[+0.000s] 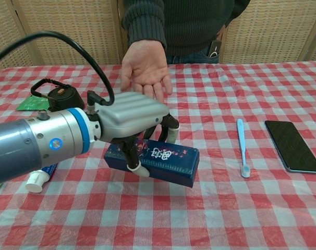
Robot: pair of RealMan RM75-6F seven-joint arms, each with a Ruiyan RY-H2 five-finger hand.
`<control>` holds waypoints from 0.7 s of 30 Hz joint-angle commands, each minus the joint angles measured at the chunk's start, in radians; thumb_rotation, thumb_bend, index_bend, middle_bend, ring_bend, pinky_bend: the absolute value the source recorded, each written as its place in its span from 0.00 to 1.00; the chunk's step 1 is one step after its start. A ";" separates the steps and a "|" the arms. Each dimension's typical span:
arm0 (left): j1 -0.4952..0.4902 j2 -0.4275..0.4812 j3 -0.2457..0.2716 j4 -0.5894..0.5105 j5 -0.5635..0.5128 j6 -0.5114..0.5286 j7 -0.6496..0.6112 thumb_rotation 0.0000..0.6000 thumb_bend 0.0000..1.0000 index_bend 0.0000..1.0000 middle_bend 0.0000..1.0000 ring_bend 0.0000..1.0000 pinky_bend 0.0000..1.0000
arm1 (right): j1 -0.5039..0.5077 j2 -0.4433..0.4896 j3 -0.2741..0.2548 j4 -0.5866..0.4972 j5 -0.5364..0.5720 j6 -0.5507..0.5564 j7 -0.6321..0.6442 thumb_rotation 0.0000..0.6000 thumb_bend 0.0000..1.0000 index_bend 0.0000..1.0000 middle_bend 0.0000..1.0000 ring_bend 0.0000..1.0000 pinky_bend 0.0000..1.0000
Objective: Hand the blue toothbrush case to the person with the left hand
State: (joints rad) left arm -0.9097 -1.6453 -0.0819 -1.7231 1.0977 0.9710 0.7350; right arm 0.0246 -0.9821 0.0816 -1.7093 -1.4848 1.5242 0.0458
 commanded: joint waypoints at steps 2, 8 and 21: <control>0.016 0.084 0.019 -0.119 0.062 0.053 0.034 1.00 0.30 0.62 0.46 0.50 0.53 | 0.001 -0.004 -0.003 -0.004 -0.007 0.001 -0.010 1.00 0.00 0.06 0.00 0.00 0.00; 0.018 0.154 -0.047 -0.209 0.068 0.140 0.097 1.00 0.30 0.62 0.46 0.50 0.53 | 0.000 -0.006 -0.004 -0.009 -0.009 0.003 -0.018 1.00 0.00 0.06 0.00 0.00 0.00; -0.057 0.133 -0.221 -0.129 -0.181 0.234 0.256 1.00 0.30 0.62 0.46 0.50 0.53 | 0.010 -0.015 -0.006 -0.004 -0.003 -0.018 -0.030 1.00 0.00 0.06 0.00 0.00 0.00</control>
State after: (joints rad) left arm -0.9430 -1.4923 -0.2751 -1.8841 0.9495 1.1958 0.9827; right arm 0.0340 -0.9961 0.0757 -1.7134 -1.4879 1.5067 0.0163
